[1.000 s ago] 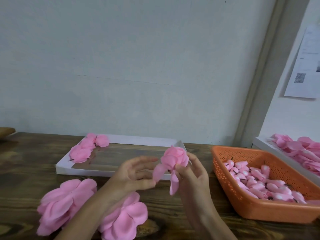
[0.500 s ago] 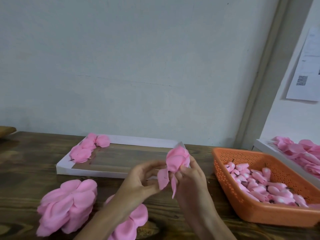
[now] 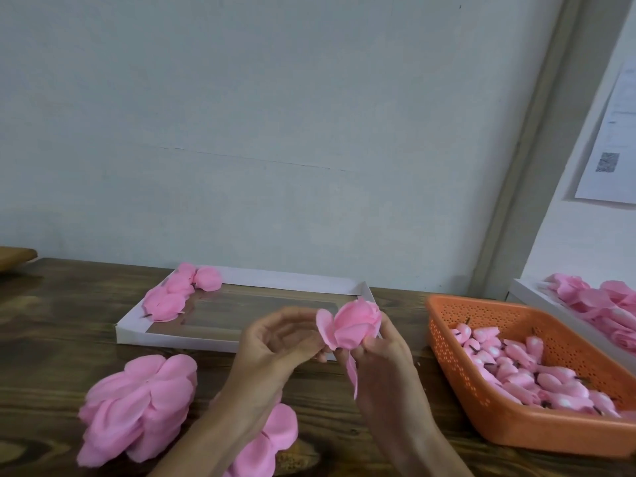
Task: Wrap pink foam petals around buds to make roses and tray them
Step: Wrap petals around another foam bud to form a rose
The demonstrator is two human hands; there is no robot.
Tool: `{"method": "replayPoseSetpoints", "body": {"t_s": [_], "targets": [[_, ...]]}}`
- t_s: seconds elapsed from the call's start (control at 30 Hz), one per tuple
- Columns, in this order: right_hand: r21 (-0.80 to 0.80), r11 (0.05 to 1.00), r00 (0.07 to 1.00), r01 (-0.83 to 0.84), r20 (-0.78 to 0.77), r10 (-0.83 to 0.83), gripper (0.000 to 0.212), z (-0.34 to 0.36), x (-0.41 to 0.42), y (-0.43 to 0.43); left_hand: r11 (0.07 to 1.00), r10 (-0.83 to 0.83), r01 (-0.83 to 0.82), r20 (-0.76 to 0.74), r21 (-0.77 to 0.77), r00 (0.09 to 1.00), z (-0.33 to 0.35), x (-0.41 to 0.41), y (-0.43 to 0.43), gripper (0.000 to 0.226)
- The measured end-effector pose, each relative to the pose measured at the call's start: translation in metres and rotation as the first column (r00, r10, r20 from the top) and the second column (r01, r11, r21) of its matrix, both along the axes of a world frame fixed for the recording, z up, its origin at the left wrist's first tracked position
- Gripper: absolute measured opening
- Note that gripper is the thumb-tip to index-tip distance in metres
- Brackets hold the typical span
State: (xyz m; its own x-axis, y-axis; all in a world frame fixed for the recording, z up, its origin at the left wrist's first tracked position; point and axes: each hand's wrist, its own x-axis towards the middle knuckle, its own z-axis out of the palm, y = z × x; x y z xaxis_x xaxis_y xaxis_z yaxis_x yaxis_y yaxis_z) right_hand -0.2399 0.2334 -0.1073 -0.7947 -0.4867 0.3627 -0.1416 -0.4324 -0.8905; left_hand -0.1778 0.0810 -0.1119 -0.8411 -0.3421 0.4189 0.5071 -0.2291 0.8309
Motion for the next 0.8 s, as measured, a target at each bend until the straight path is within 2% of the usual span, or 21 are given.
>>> {"method": "replayPoseSetpoints", "body": {"t_s": [0.07, 0.1, 0.2, 0.3, 0.37, 0.47, 0.53, 0.63, 0.67, 0.77, 0.8], "targets": [[-0.053, 0.995, 0.995, -0.082, 0.052, 0.085, 0.021, 0.003, 0.002, 0.001, 1.000, 0.020, -0.019, 0.010, -0.014, 1.000, 0.000, 0.000, 0.000, 0.052], [-0.079, 0.992, 0.993, -0.102, 0.057, 0.107, 0.022, 0.004, 0.004, -0.001, 0.999, 0.034, -0.034, 0.016, -0.021, 0.999, 0.001, 0.000, 0.000, 0.050], [-0.116, 0.982, 0.985, -0.147, 0.076, 0.156, 0.046, 0.001, 0.001, -0.004, 0.995, 0.083, -0.082, 0.017, -0.065, 0.996, 0.001, 0.001, 0.001, 0.032], [-0.148, 0.974, 0.980, -0.172, 0.076, 0.184, 0.054, -0.002, -0.001, -0.002, 0.986, 0.101, -0.100, -0.003, -0.132, 0.995, 0.003, 0.004, 0.003, 0.020], [-0.142, 0.978, 0.984, -0.151, 0.073, 0.163, 0.051, -0.003, -0.002, -0.002, 0.975, 0.092, -0.095, -0.028, -0.199, 0.995, 0.005, 0.006, 0.003, 0.026], [-0.093, 0.990, 0.994, -0.103, 0.027, 0.106, 0.034, -0.006, -0.004, -0.002, 0.955, 0.046, -0.059, -0.051, -0.290, 0.998, 0.003, 0.009, 0.005, 0.043], [-0.045, 0.997, 0.998, -0.069, -0.005, 0.069, 0.032, -0.006, -0.002, -0.002, 0.937, 0.013, -0.028, -0.046, -0.348, 0.999, 0.001, 0.008, 0.007, 0.051], [-0.006, 0.997, 0.997, -0.073, -0.026, 0.073, 0.038, -0.006, 0.002, -0.003, 0.891, -0.006, -0.014, -0.043, -0.453, 0.999, -0.005, 0.008, 0.013, 0.036], [-0.001, 0.997, 0.996, -0.083, -0.025, 0.083, 0.039, -0.006, 0.003, -0.003, 0.885, -0.008, -0.010, -0.037, -0.465, 0.999, -0.007, 0.007, 0.014, 0.037], [0.008, 0.992, 0.992, -0.124, -0.014, 0.124, 0.035, -0.007, 0.007, -0.004, 0.913, -0.040, 0.022, -0.035, -0.407, 0.999, -0.007, 0.006, 0.012, 0.061], [-0.001, 0.991, 0.991, -0.133, -0.013, 0.133, 0.035, -0.007, 0.008, -0.005, 0.927, -0.053, 0.031, -0.050, -0.374, 0.997, -0.005, 0.006, 0.011, 0.061]]}}
